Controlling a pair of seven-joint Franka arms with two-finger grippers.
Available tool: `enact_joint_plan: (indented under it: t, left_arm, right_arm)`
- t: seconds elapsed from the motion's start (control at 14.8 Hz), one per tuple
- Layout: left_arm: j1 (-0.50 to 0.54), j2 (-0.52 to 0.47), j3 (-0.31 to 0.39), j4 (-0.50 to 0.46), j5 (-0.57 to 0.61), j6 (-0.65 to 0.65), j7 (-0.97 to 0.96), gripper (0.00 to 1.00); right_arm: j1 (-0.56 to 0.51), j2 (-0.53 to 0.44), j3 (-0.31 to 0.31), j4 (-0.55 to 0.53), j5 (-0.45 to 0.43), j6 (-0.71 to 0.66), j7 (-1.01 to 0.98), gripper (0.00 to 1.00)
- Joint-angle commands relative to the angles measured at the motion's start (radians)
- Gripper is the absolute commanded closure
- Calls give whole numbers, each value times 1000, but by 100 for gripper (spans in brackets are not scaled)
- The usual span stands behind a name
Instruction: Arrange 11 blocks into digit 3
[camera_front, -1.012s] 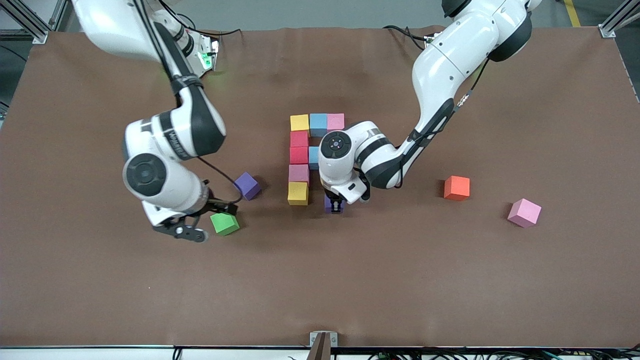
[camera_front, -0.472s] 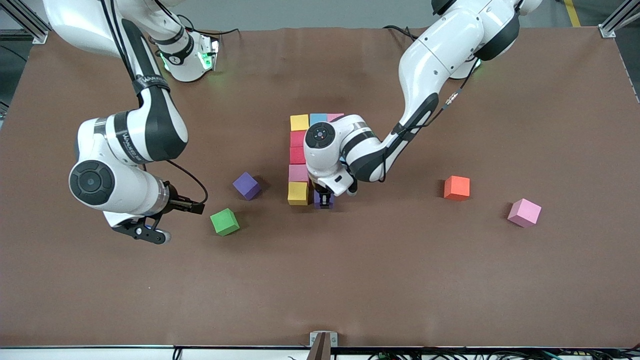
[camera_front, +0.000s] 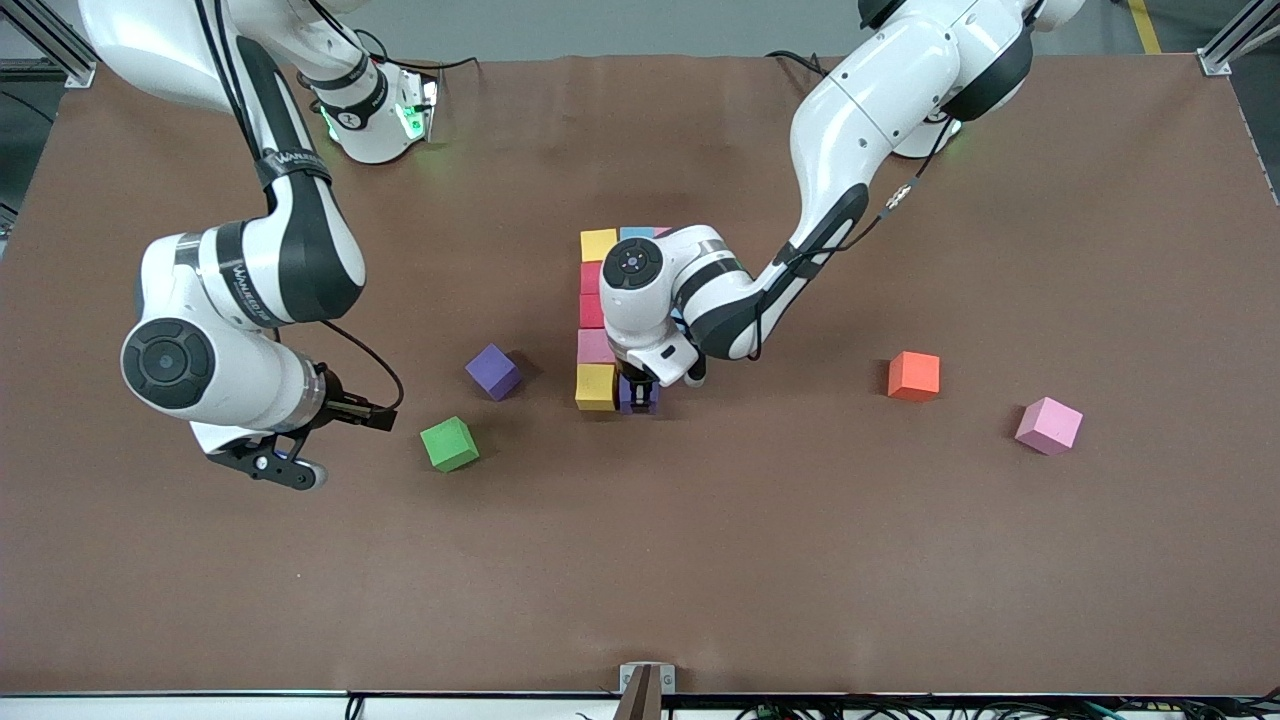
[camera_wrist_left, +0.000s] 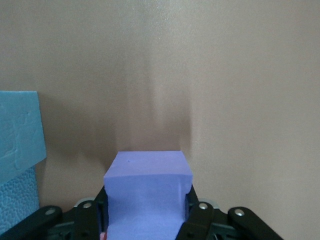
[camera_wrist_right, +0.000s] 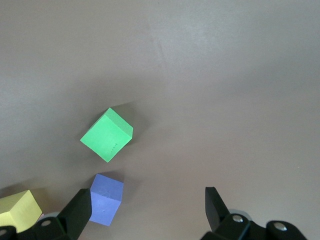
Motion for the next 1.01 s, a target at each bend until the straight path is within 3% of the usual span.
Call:
enact_joint_plan:
  t: [0.0,0.27,0.34,0.4,0.47,0.94]
  left_arm:
    - [-23,57,0,32,-14,43,-23,46]
    - [-23,56,2,30,-12,46,-22,44]
    - [-22,54,5,29,-12,46,-22,39]
    - [-20,51,6,27,-12,46,-19,24]
    - [-20,45,6,27,-9,44,-17,1]
    - [0,-11,5,20,-9,-14,-11,0]
  right_arm:
    - [-8,-63,15,-109,-22,50,60,0]
    - [26,-135,18,-275,-22,176,198,0]
    - [32,-146,18,-302,-22,191,208,0]
    - [36,-157,18,-327,-22,205,211,0]
    - [36,-171,18,-353,-22,225,220,0]
    - [125,-217,22,-574,-21,438,424,0]
